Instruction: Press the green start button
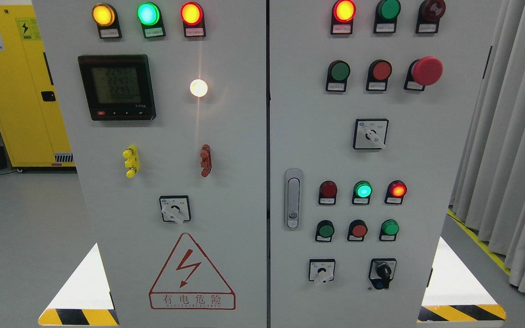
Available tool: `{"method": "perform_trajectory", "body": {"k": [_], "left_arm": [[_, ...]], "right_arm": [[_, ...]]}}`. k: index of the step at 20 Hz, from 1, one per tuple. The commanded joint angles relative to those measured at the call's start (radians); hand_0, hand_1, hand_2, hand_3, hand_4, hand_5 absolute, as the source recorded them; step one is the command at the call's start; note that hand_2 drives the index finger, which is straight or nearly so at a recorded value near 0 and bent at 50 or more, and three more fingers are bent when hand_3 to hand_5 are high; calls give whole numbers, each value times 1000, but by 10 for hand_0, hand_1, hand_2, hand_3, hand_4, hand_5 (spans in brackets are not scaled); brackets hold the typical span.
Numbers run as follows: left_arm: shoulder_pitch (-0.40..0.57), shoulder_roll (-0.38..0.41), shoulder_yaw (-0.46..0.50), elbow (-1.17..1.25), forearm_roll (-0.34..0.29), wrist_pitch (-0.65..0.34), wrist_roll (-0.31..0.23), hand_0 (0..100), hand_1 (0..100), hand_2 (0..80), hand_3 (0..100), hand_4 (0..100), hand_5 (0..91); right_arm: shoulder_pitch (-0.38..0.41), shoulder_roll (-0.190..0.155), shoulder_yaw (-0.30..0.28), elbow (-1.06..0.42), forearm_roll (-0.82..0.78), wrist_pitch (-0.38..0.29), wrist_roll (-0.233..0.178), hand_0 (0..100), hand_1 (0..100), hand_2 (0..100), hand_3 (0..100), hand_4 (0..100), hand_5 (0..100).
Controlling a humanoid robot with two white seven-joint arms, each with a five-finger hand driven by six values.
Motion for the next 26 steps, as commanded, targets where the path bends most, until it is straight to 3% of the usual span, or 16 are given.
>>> {"method": "perform_trajectory", "body": {"k": [1, 9, 10, 12, 14, 17, 19, 22, 26], "left_arm": [[-31, 23, -1, -26, 0, 5, 1, 120, 556, 0, 0, 0, 0], [-31, 23, 1, -26, 0, 7, 1, 120, 556, 0, 0, 0, 0], [-31, 23, -1, -26, 0, 5, 1, 120, 556, 0, 0, 0, 0], [-31, 23, -1, -26, 0, 5, 1, 120, 556, 0, 0, 0, 0], [-29, 20, -1, -26, 0, 7, 1, 120, 556, 0, 0, 0, 0], [-29, 13, 1, -26, 0, 5, 1, 120, 556, 0, 0, 0, 0], [-29, 10, 1, -26, 0, 5, 1, 120, 556, 0, 0, 0, 0], [-29, 8, 2, -26, 0, 7, 1, 120, 556, 0, 0, 0, 0], [-28, -4, 2, -26, 0, 5, 1, 120, 556, 0, 0, 0, 0]], "right_arm": [[-6, 4, -2, 1, 0, 1, -1, 219, 414, 0, 0, 0, 0], [-8, 4, 4, 3, 3, -2, 16, 219, 412, 0, 0, 0, 0], [-8, 1, 13, -2, 4, -16, 19, 219, 412, 0, 0, 0, 0], [-9, 3, 9, -60, 13, -112, 51, 219, 411, 0, 0, 0, 0], [8, 12, 15, -180, 17, -166, 56, 219, 415, 0, 0, 0, 0], [75, 27, 16, -441, 79, -168, 56, 216, 421, 0, 0, 0, 0], [136, 56, 16, -631, 139, -171, 59, 210, 432, 0, 0, 0, 0], [224, 60, 50, -858, 178, -192, 62, 211, 436, 0, 0, 0, 0], [298, 58, 78, -1063, 199, -330, 59, 213, 442, 0, 52, 17, 0]]}}
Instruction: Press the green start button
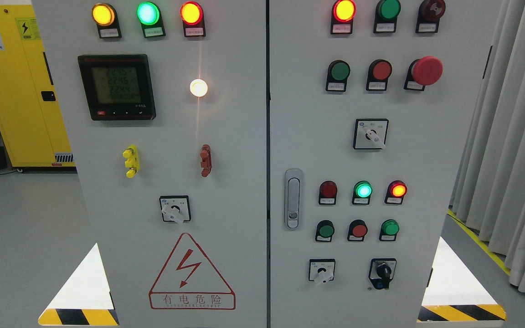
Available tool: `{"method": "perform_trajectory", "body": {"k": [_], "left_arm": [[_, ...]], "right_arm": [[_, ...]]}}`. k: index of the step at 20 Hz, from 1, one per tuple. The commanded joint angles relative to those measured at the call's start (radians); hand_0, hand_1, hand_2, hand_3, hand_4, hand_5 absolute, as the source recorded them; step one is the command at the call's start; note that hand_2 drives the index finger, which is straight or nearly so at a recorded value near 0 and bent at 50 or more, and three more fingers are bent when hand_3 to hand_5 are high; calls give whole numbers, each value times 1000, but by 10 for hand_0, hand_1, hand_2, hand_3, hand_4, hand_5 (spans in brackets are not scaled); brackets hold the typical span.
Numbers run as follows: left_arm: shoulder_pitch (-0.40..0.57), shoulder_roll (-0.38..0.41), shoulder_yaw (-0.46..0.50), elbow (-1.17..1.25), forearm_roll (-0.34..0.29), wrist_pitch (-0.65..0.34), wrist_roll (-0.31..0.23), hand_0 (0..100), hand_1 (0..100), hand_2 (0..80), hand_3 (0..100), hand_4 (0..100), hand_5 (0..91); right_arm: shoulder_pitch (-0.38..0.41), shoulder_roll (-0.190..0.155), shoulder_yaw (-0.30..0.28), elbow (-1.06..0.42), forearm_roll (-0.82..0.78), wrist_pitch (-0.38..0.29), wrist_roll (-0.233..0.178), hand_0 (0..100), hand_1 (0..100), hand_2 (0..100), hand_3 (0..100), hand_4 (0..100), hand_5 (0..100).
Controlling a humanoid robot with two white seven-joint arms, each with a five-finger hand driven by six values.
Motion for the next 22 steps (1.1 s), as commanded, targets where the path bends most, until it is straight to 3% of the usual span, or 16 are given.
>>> {"method": "perform_trajectory", "body": {"k": [1, 7, 13, 17, 22], "left_arm": [[-28, -24, 0, -26, 0, 1, 1, 120, 556, 0, 0, 0, 0], [-28, -46, 0, -26, 0, -1, 1, 120, 556, 0, 0, 0, 0], [-26, -59, 0, -26, 0, -1, 1, 120, 556, 0, 0, 0, 0], [-26, -73, -1, -26, 0, -1, 1, 120, 556, 0, 0, 0, 0], [-26, -73, -3, -28, -2, -1, 1, 120, 556, 0, 0, 0, 0]], "right_arm": [[122, 23, 47, -602, 67, -102, -3, 213, 444, 0, 62, 31, 0], [121, 16, 44, -797, 151, -234, 5, 167, 490, 0, 194, 173, 8], [121, 22, 89, -989, 180, -281, 95, 178, 502, 0, 248, 251, 81], [109, 20, 120, -1101, 182, -283, 103, 189, 503, 0, 264, 277, 102], [21, 19, 114, -1199, 220, -283, 104, 194, 506, 0, 293, 316, 140]]}}
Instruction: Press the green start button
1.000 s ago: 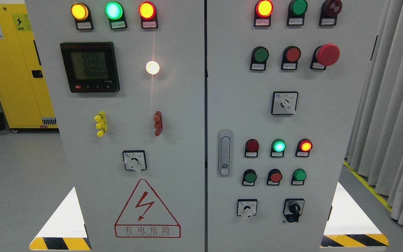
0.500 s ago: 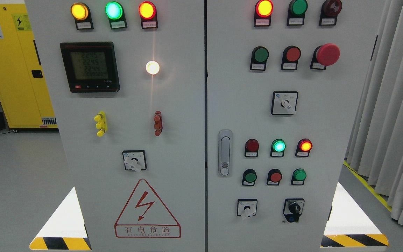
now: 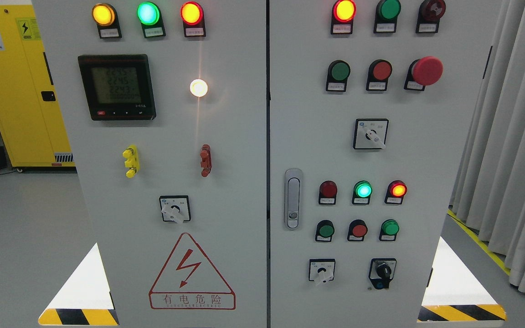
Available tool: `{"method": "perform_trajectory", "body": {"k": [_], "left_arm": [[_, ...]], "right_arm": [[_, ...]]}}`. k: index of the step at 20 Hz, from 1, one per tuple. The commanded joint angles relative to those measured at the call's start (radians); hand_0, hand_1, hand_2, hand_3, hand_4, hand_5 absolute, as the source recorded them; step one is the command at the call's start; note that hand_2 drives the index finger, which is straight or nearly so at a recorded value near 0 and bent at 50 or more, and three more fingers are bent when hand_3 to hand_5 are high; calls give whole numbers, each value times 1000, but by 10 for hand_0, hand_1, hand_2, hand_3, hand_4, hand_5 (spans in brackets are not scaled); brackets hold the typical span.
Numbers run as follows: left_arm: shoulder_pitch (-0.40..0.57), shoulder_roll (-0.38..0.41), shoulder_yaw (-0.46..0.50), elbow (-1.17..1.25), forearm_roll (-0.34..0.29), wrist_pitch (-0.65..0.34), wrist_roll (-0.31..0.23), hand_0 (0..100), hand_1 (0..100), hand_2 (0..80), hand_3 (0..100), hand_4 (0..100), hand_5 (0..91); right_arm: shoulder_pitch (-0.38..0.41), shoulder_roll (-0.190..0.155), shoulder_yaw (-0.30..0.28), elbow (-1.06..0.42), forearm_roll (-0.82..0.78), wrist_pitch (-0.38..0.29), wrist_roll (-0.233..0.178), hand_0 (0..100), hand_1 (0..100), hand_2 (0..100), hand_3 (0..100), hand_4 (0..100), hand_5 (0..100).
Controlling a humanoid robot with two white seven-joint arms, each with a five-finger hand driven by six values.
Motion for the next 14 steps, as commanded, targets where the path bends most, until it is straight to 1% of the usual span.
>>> {"method": "perform_trajectory", "body": {"k": [1, 3, 4, 5, 6, 7, 8, 9, 10, 11, 13, 14], "left_arm": [[-26, -19, -2, -28, -1, 1, 1, 120, 556, 0, 0, 0, 0], [-26, -19, -2, -28, -1, -1, 1, 120, 556, 0, 0, 0, 0], [-26, -19, -2, -28, -1, -1, 1, 120, 556, 0, 0, 0, 0], [-26, -19, -2, -28, -1, 1, 1, 120, 556, 0, 0, 0, 0], [-26, -19, -2, -28, -1, 1, 1, 120, 556, 0, 0, 0, 0], [-26, -19, -2, -28, -1, 1, 1, 120, 556, 0, 0, 0, 0], [-26, -19, -2, -28, -1, -1, 1, 120, 556, 0, 0, 0, 0], [-26, -19, -2, -28, -1, -1, 1, 120, 556, 0, 0, 0, 0], [-26, -19, -2, -28, -1, -1, 1, 120, 556, 0, 0, 0, 0], [-26, -19, -2, -28, -1, 1, 1, 120, 556, 0, 0, 0, 0], [-26, -19, -2, -28, -1, 1, 1, 120, 556, 0, 0, 0, 0], [-26, -19, -2, -28, -1, 1, 1, 120, 556, 0, 0, 0, 0]], "right_arm": [[-82, 3, 29, -335, 32, -1, 2, 194, 509, 0, 315, 340, 171], [-127, 5, 22, -366, 53, 3, -4, 196, 510, 0, 328, 355, 200], [-151, 6, 13, -382, 76, 3, -9, 192, 524, 0, 375, 428, 295], [-176, 6, 0, -395, 99, 3, -10, 194, 527, 0, 380, 437, 302], [-204, 6, -16, -405, 128, 4, -12, 198, 535, 0, 427, 501, 373], [-236, 8, -29, -410, 162, 4, -13, 202, 544, 0, 473, 540, 414], [-265, 17, -38, -413, 197, 4, -21, 211, 556, 0, 503, 561, 431], [-292, 32, -52, -415, 237, 4, -33, 228, 567, 0, 559, 624, 496], [-320, 42, -61, -415, 273, 4, -47, 233, 569, 0, 576, 647, 516], [-343, 42, -64, -415, 303, 4, -61, 255, 583, 0, 648, 705, 589], [-379, 43, -64, -415, 346, 7, -82, 266, 590, 0, 723, 761, 648], [-394, 43, -64, -415, 369, 9, -90, 275, 599, 0, 742, 780, 678]]}}
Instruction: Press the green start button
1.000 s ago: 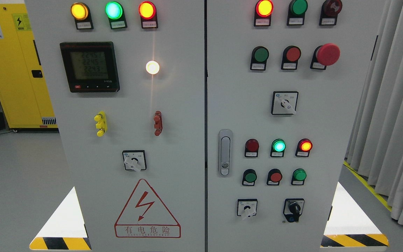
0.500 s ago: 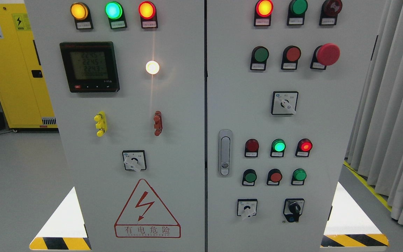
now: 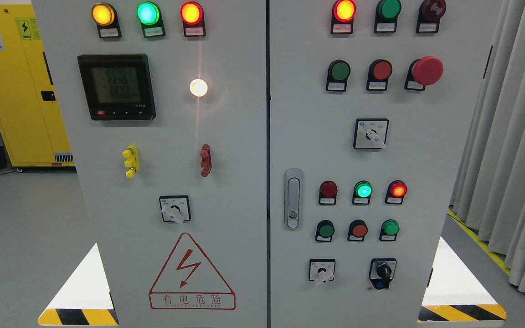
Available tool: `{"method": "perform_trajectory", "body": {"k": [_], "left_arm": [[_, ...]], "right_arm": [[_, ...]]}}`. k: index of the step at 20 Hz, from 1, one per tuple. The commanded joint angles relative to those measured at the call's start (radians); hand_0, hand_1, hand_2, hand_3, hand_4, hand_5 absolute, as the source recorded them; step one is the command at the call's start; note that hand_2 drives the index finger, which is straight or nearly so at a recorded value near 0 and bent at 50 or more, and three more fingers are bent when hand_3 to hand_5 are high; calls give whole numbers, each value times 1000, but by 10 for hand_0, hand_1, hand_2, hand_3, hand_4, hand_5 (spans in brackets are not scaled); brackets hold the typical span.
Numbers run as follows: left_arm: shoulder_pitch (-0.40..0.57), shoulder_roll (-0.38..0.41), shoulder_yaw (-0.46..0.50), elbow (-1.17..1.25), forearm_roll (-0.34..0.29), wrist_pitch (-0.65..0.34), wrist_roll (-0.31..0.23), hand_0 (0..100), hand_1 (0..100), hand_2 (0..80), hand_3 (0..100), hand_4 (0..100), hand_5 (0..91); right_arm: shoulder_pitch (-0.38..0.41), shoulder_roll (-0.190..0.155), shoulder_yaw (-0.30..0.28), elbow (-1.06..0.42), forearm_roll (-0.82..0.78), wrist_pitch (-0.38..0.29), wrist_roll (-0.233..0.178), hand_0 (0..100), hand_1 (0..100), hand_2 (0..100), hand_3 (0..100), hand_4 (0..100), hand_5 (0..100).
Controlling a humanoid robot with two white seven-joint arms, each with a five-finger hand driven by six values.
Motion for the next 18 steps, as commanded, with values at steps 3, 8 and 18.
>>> {"method": "perform_trajectory", "body": {"k": [3, 8, 18], "left_arm": [[-26, -5, -1, -28, 0, -2, 2, 120, 556, 0, 0, 0, 0], [-26, -5, -1, -28, 0, -2, 2, 120, 556, 0, 0, 0, 0], [-26, -5, -1, -28, 0, -4, 2, 120, 556, 0, 0, 0, 0]], "right_arm": [[-162, 24, -37, -126, 193, 7, -28, 296, 613, 0, 773, 813, 735], [-234, 24, -28, -125, 241, 23, -17, 344, 631, 0, 789, 816, 784], [-316, 24, 37, -80, 272, 75, 8, 404, 636, 0, 782, 810, 789]]}}
